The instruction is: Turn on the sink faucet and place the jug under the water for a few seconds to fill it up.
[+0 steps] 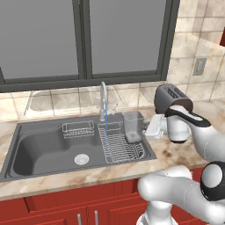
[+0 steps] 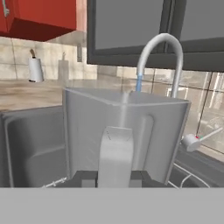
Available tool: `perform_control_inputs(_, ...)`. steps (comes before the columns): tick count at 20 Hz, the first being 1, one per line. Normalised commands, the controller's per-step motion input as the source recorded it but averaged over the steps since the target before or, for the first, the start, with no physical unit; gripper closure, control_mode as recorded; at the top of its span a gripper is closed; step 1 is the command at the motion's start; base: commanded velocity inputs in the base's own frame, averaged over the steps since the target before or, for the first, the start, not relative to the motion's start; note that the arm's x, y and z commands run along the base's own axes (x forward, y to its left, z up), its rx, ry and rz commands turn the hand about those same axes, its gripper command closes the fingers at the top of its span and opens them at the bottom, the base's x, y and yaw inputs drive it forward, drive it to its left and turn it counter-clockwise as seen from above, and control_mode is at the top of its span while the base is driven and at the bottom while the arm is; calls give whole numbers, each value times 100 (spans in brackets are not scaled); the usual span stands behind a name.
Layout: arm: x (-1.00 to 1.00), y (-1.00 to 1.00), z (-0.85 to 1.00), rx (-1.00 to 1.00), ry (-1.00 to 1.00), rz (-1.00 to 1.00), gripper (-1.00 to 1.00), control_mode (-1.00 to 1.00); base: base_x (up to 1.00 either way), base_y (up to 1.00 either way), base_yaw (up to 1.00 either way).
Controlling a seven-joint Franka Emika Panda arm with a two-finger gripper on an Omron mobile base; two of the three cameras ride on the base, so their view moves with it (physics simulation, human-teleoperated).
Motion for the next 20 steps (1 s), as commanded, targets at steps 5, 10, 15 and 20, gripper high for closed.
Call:
perform_control_inputs(5,57,26,0,-4,15,0,100,-100,0,0,0)
perform_control_inputs(10,43,28,-2,-3,7,1,100,-100,0,0,0)
perform_control_inputs(15,23,20,0,-2,0,2,100,-100,0,0,0)
perform_control_inputs(20,3,6,0,-2,0,4,100,-100,0,0,0)
